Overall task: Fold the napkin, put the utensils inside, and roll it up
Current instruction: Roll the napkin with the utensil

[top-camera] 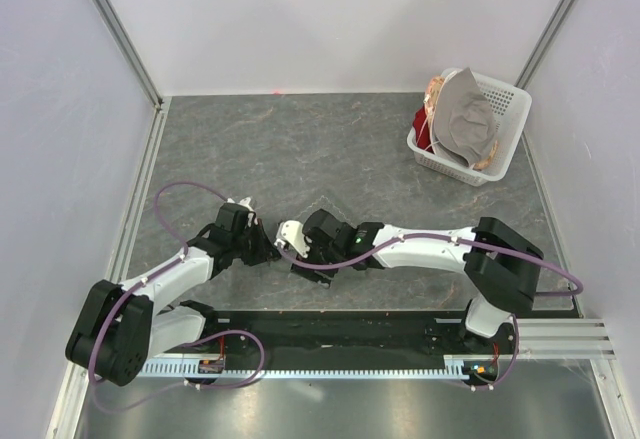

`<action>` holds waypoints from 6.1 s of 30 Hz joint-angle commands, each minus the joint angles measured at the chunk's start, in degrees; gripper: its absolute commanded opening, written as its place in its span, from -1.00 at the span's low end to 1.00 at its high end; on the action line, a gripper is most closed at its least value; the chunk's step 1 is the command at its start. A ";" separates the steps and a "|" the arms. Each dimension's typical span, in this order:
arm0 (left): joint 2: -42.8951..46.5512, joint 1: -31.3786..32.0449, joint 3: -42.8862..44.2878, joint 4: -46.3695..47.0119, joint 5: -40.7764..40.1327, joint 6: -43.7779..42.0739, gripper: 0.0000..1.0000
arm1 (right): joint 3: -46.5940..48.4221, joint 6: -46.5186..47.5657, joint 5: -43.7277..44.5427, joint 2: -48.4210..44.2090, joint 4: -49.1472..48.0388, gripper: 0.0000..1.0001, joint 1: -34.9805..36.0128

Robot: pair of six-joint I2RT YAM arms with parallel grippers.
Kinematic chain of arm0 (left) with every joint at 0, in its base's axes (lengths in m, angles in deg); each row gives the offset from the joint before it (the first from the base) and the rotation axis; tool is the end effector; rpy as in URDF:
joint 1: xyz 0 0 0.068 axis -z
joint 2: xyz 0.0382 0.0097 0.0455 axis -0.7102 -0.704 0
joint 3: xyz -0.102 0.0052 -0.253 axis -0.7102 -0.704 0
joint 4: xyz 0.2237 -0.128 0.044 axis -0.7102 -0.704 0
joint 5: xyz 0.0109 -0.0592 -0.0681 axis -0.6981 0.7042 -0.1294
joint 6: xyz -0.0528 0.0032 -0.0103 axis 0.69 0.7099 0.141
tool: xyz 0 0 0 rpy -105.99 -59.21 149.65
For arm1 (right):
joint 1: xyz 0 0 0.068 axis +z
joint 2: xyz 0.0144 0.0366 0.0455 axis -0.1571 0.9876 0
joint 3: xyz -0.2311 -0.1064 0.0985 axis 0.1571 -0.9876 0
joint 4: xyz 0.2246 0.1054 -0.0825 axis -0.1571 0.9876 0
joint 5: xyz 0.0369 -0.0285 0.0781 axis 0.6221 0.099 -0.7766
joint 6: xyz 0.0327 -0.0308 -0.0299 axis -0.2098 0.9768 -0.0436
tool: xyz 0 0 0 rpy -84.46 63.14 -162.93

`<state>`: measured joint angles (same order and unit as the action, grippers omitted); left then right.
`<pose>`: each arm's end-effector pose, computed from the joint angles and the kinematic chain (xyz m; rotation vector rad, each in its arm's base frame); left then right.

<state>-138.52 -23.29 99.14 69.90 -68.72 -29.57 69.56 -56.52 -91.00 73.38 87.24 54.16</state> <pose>0.1786 -0.0807 0.1438 -0.2632 2.5792 -0.7038 0.1524 0.3085 0.1919 -1.5335 2.0306 0.4959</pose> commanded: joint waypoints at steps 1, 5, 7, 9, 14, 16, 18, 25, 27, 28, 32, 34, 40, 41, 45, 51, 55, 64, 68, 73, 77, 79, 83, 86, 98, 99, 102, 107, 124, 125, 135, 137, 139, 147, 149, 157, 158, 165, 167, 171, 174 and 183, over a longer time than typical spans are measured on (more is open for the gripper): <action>-0.95 0.02 1.16 -2.65 -2.21 0.37 -0.96 | -0.95 1.07 1.98 2.44 -2.59 0.50 0.61; -1.04 -0.07 1.34 -2.74 -2.03 0.02 -0.96 | -1.04 1.51 3.65 3.94 -3.38 0.48 0.70; -1.04 -0.07 1.42 -2.74 -2.20 -0.16 -0.96 | -0.87 1.95 4.35 4.55 -3.38 0.47 0.61; -1.12 -0.07 1.60 -2.74 -2.12 -0.25 -0.96 | -0.60 2.21 4.62 5.08 -3.55 0.44 0.61; -1.48 0.02 1.86 -2.74 -2.12 -0.51 -0.96 | -0.34 3.27 6.38 5.79 -3.91 0.40 0.52; -1.56 -0.07 1.86 -2.74 -2.03 -0.60 -0.96 | -0.25 3.70 6.64 6.49 -3.82 0.33 0.52; -1.74 -0.07 2.04 -2.83 -1.85 -0.69 -0.96 | 0.10 3.71 6.47 7.71 -3.12 0.22 0.26; 1.33 0.02 3.09 -3.35 -2.11 -1.39 -0.71 | 1.59 3.18 0.32 10.09 0.13 -0.28 -1.06; 3.08 -0.07 3.44 -4.66 -3.34 -0.96 -0.46 | 2.64 3.09 -3.53 10.71 2.06 -0.37 -1.67; 5.09 -0.07 3.53 -5.19 -5.09 -0.69 -0.36 | 3.09 3.09 -4.86 10.97 2.94 -0.39 -2.02; 11.26 -0.07 3.01 -7.92 -9.40 -0.16 0.07 | 4.41 2.83 -12.94 12.03 6.20 -0.46 -3.69; 14.50 -0.07 2.48 -8.71 -10.72 -0.16 0.22 | 5.11 2.74 -17.86 12.64 7.25 -0.48 -5.27; 18.82 0.02 -0.24 -7.58 -7.84 -1.30 0.30 | 7.31 2.57 -32.25 15.28 9.36 -0.50 -10.54; 19.17 -0.07 -0.85 -6.62 -7.39 -1.30 0.30 | 7.40 2.56 -34.56 15.72 9.36 -0.50 -11.42; 19.62 0.02 -2.53 -3.36 -5.02 -1.48 0.31 | 8.10 2.13 -40.89 18.61 9.89 -0.51 -15.55; 19.53 -0.07 -4.29 0.59 -2.39 -2.01 0.29 | 9.41 0.98 -48.37 22.40 10.16 -0.51 -19.33; 18.83 0.02 -5.87 3.85 -1.33 -2.18 0.23 | 10.30 0.81 -50.13 24.33 10.86 -0.51 -20.66; 14.35 0.02 -7.98 10.61 0.52 -1.92 0.03 | 11.44 0.81 -51.54 26.88 11.56 -0.50 -21.54; 12.24 -0.07 -8.24 13.16 0.78 -1.57 -0.27 | 11.61 0.81 -51.63 26.88 11.65 -0.49 -21.80; 8.29 0.02 -7.11 13.35 0.26 -1.22 -0.68 | 11.44 0.11 -49.88 25.83 11.65 -0.48 -21.98; 5.74 -0.07 -5.26 10.28 -1.76 -0.43 -0.96 | 10.74 -2.79 -44.70 22.67 11.56 -0.15 -21.98; 4.16 0.02 -3.95 7.74 -2.20 -0.42 -0.96 | 10.12 -4.02 -41.36 20.31 11.04 0.00 -21.98; 1.69 -0.07 -1.48 4.65 -1.85 -0.69 -0.96 | 8.28 -7.18 -36.17 15.56 10.33 0.26 -22.07; -0.07 -0.07 0.45 2.80 -1.24 -0.95 -0.96 | 6.18 -8.07 -31.43 10.37 9.37 0.36 -21.98; -3.14 -0.07 4.15 -0.72 0.26 -1.48 -0.96 | -3.59 -6.84 -16.92 -7.48 8.13 0.76 -20.66; -3.15 -0.07 4.24 -0.89 0.17 -1.57 -0.96 | -4.29 -6.84 -16.48 -8.09 8.13 0.76 -19.88; -3.32 -0.07 4.41 -1.24 0.34 -1.65 -0.96 | -4.64 -6.58 -15.25 -8.01 8.22 0.76 -18.56; -3.23 -0.07 4.76 -2.03 0.17 -1.57 -0.96 | -4.64 -6.93 -11.39 -6.52 10.24 0.74 -15.13; -3.76 0.02 5.73 -3.88 -0.89 -1.65 -0.96 | -6.40 -14.83 -6.37 -4.75 13.41 0.27 -11.43; -3.67 -0.07 5.73 -3.79 -0.89 -1.65 -0.96 | -6.58 -15.27 -6.28 -5.02 13.41 0.27 -11.26; -4.11 -0.07 6.61 -4.50 -1.15 -1.83 -0.96 | -9.21 -20.02 -5.14 -5.55 14.90 0.27 -10.99; -4.20 -0.07 6.61 -4.58 -1.15 -1.92 -0.96 | -9.65 -20.64 -4.52 -5.64 15.16 0.27 -10.99; -4.20 0.02 6.61 -4.59 -1.06 -2.01 -0.96 | -9.57 -20.73 -4.43 -6.16 15.17 0.30 -10.99; -4.82 -0.07 7.84 -5.20 0.08 -2.97 -0.96 | -3.69 -18.01 -2.33 -9.58 19.20 0.51 -10.56; -5.25 -0.07 8.36 -5.72 0.43 -3.24 -0.96 | -1.22 -17.04 -1.01 -11.25 19.47 0.56 -9.68; -7.19 -0.07 9.68 -6.52 1.40 -3.68 -0.96 | 2.12 -11.85 6.27 -10.04 13.51 0.71 -4.40; -7.36 -0.07 9.95 -6.61 1.49 -3.68 -0.96 | 2.21 -11.33 6.81 -8.64 12.71 0.71 -3.97; -8.68 -0.07 11.00 -7.31 1.75 -4.11 -0.96 | 2.04 -9.74 2.26 -2.92 5.50 0.65 -2.29; -9.12 0.02 11.27 -7.31 2.01 -4.20 -0.96 | 1.77 -9.83 0.50 -1.60 3.48 0.62 -2.12; -9.56 -0.07 11.53 -7.31 2.19 -4.29 -0.96 | 0.81 -9.74 -0.12 0.25 0.93 0.57 -2.12; -9.65 -0.16 11.79 -7.31 2.28 -4.47 -0.96 | 0.28 -8.25 -0.56 1.92 0.40 0.50 -2.12; -8.16 -0.07 12.06 -6.78 2.63 -4.20 -0.96 | -1.83 -9.21 -3.11 4.82 -1.09 0.08 -2.20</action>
<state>-147.83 -23.27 109.21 62.43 -67.08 -31.82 68.78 -65.55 -91.75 77.40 88.44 51.86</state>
